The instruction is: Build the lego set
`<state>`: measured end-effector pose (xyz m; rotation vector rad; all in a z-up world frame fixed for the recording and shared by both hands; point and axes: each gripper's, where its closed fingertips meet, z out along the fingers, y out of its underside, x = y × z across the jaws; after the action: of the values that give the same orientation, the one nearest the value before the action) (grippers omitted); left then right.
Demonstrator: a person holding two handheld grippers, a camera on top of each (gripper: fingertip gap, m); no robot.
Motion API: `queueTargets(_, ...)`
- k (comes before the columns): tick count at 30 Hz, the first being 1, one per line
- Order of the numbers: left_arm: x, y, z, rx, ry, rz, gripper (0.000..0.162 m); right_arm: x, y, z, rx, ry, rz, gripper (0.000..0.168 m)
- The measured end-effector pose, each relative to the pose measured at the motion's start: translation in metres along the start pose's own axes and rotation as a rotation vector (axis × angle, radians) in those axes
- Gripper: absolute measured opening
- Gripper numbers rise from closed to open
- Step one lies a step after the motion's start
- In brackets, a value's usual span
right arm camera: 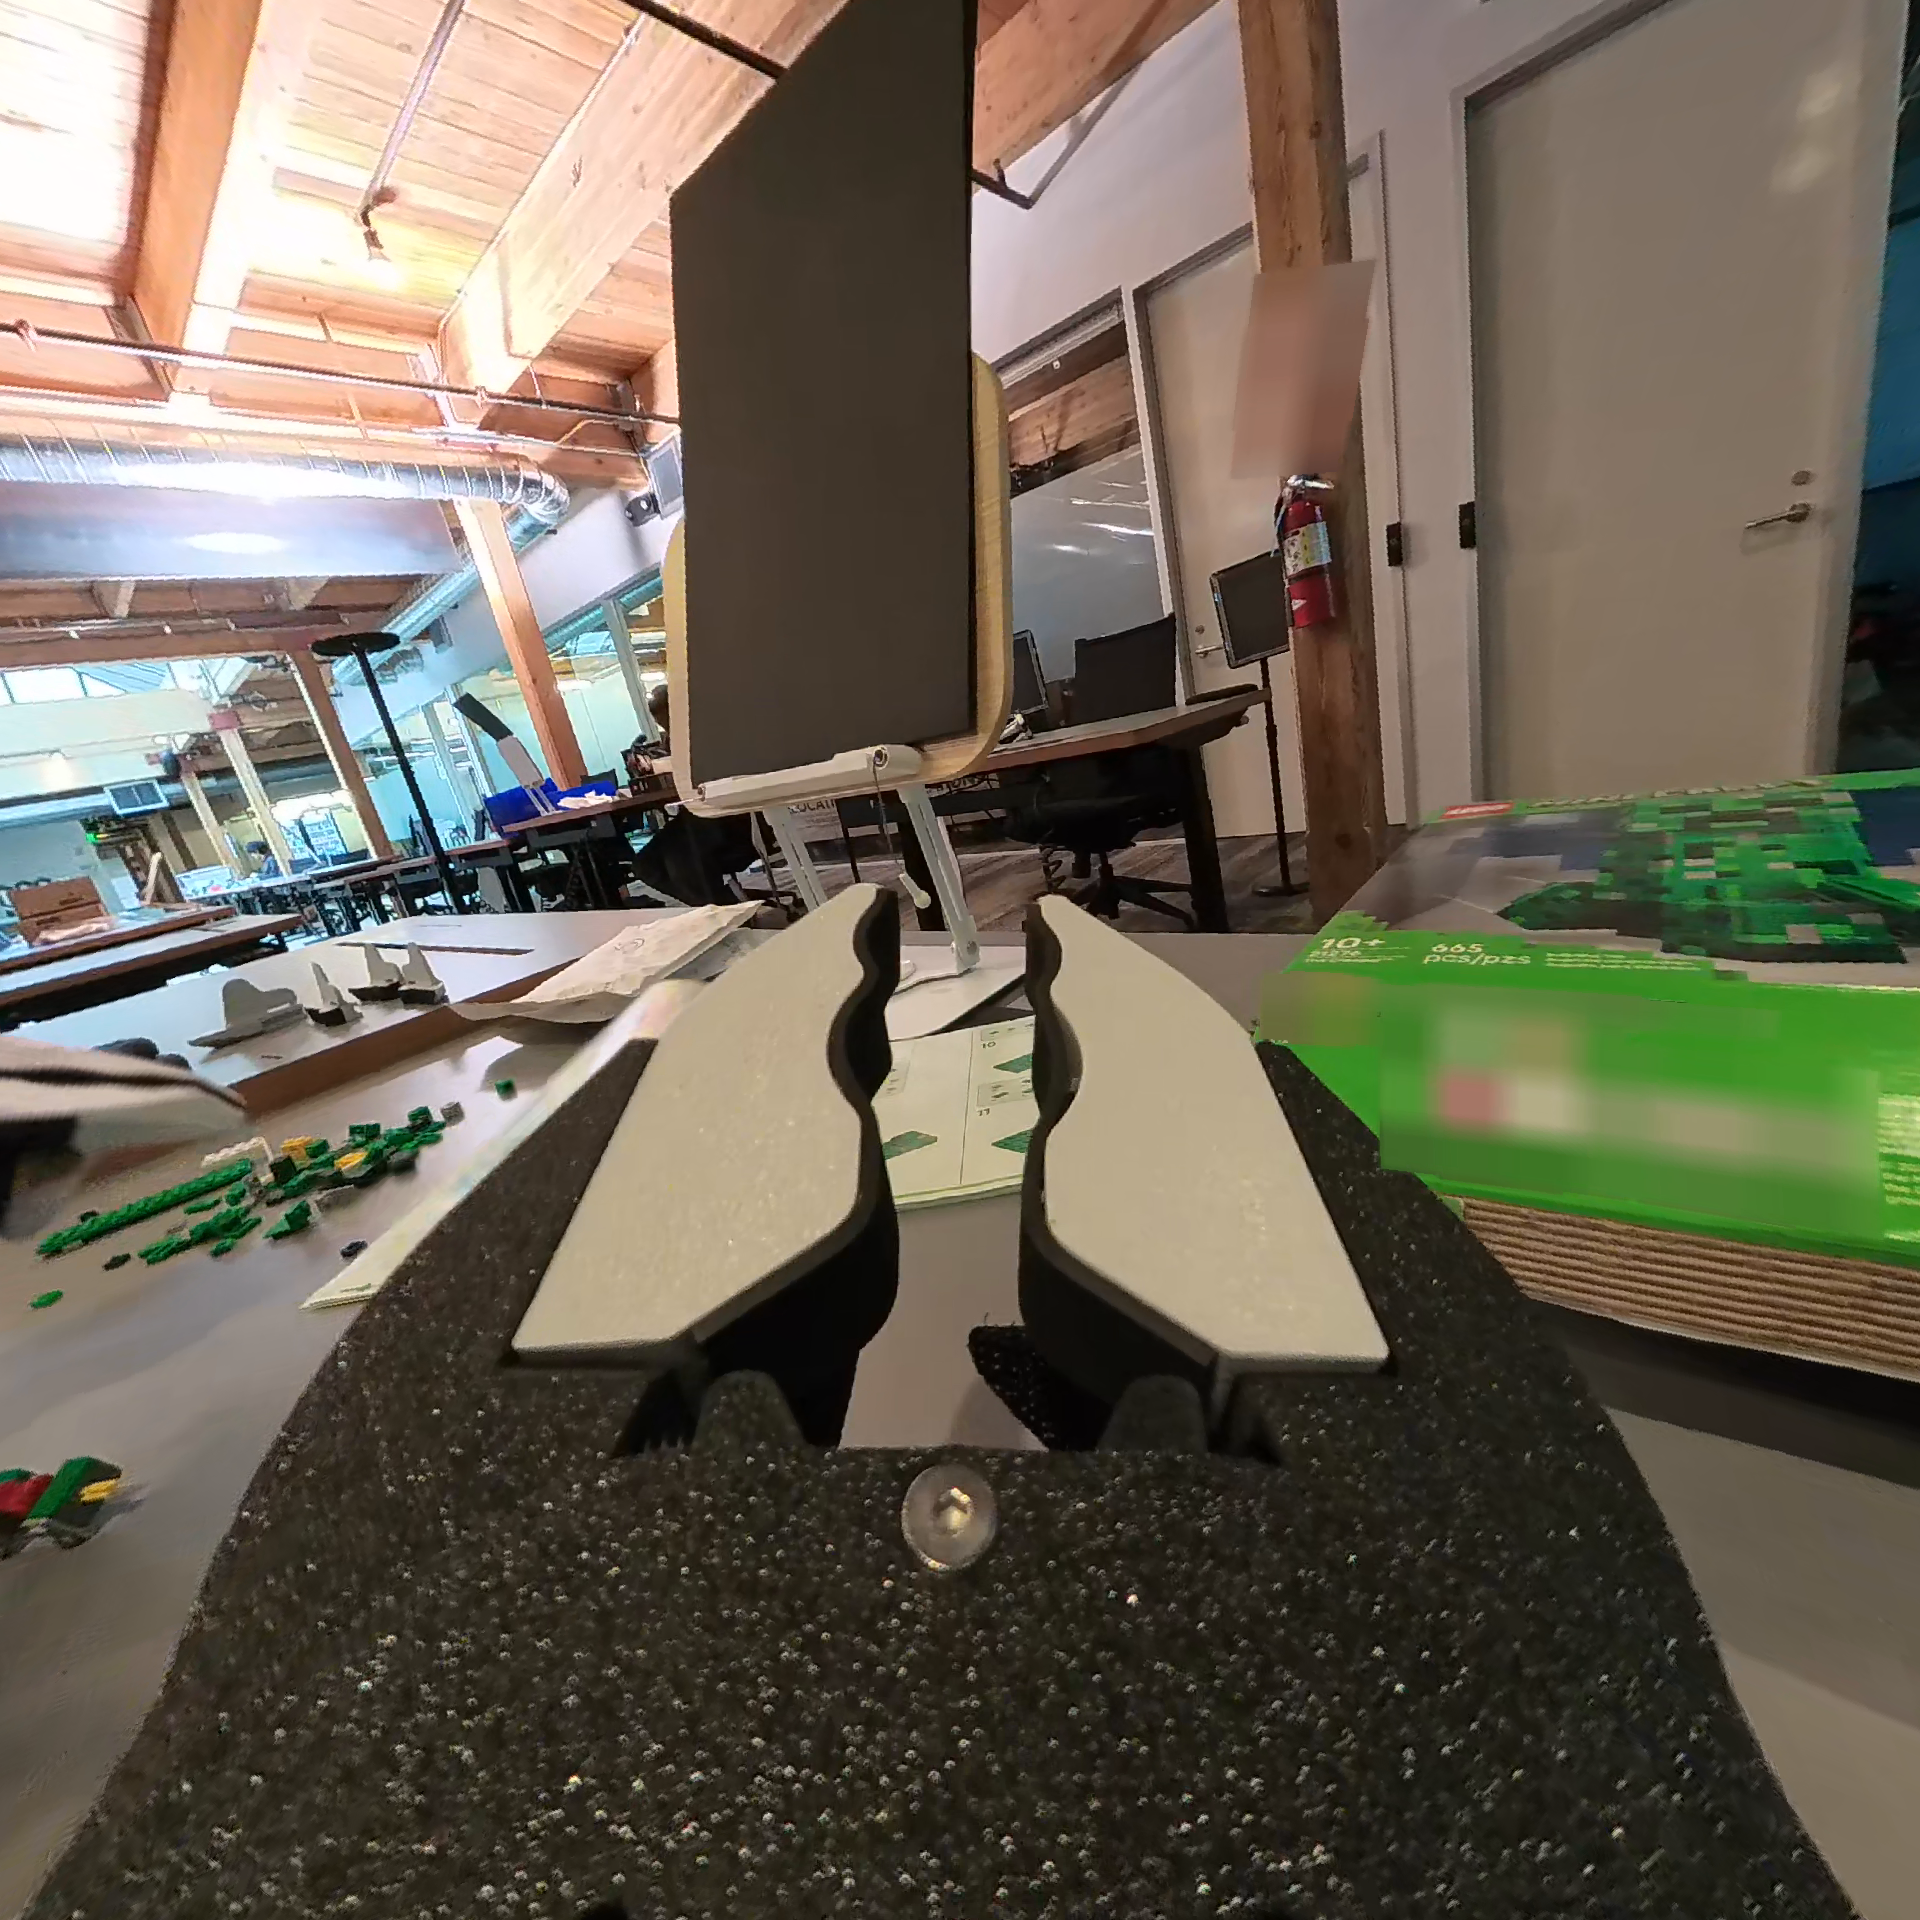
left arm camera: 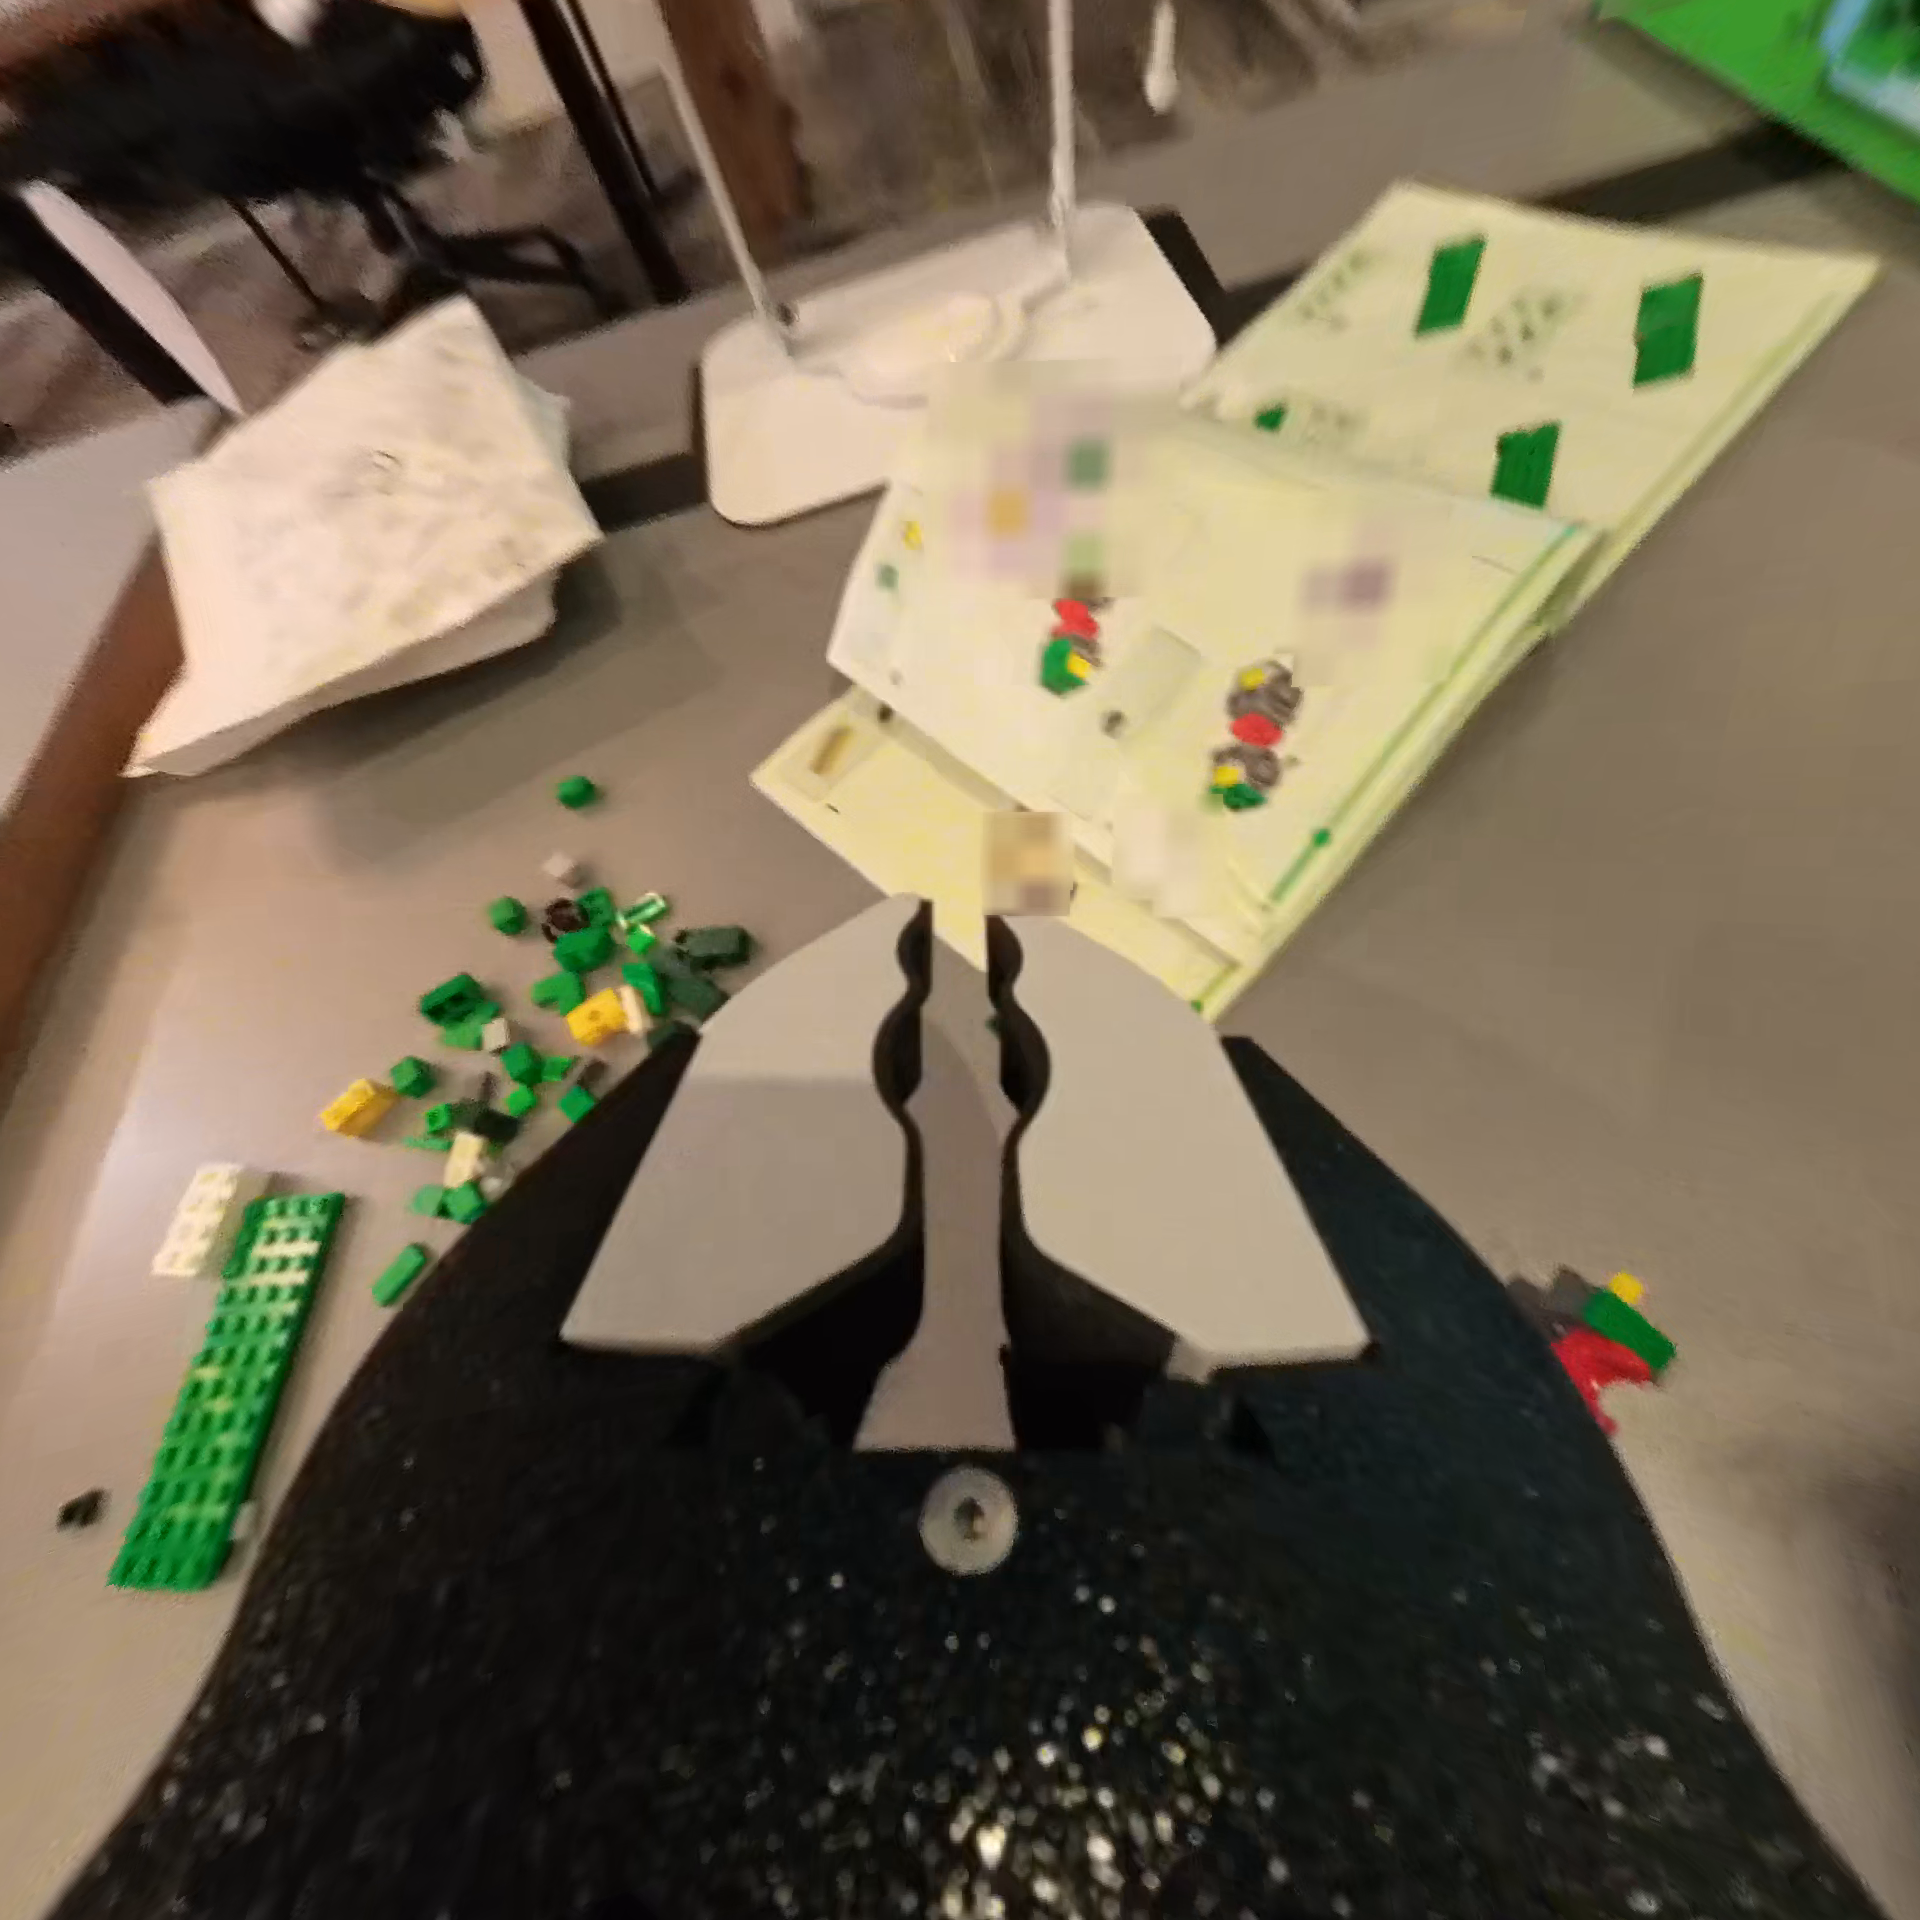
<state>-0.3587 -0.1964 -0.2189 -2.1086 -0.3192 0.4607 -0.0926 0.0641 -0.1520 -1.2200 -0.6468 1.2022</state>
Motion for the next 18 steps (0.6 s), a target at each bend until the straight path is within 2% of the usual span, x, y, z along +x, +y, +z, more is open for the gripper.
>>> queueTargets(2, -0.003, -0.008, -0.002, 0.044, 0.005, -0.024, 0.011, 0.0, 0.001, 0.0, -0.003, 0.0, 0.0, 0.022)
queueTargets(7, 0.021, -0.018, 0.013, 0.032, 0.116, -0.015, 0.03, -0.002, 0.001, 0.0, -0.007, -0.003, -0.005, 0.022)
queueTargets(8, 0.027, -0.022, 0.017, 0.044, 0.134, -0.004, 0.03, -0.002, 0.001, 0.0, -0.008, -0.004, -0.007, 0.022)
queueTargets(10, 0.045, -0.037, 0.027, 0.082, 0.178, 0.019, 0.023, -0.002, 0.001, 0.001, -0.005, -0.005, -0.008, 0.022)
queueTargets(12, 0.072, -0.06, 0.04, 0.138, 0.244, 0.056, 0.005, -0.004, 0.002, 0.001, -0.009, -0.008, -0.008, 0.022)
queueTargets(15, 0.104, -0.1, 0.07, 0.194, 0.214, 0.173, 0.0, -0.007, 0.004, 0.002, -0.018, -0.016, -0.019, 0.022)
queueTargets(18, 0.138, -0.114, 0.114, 0.076, 0.209, 0.326, 0.0, -0.011, 0.004, 0.002, -0.02, -0.025, -0.03, 0.022)
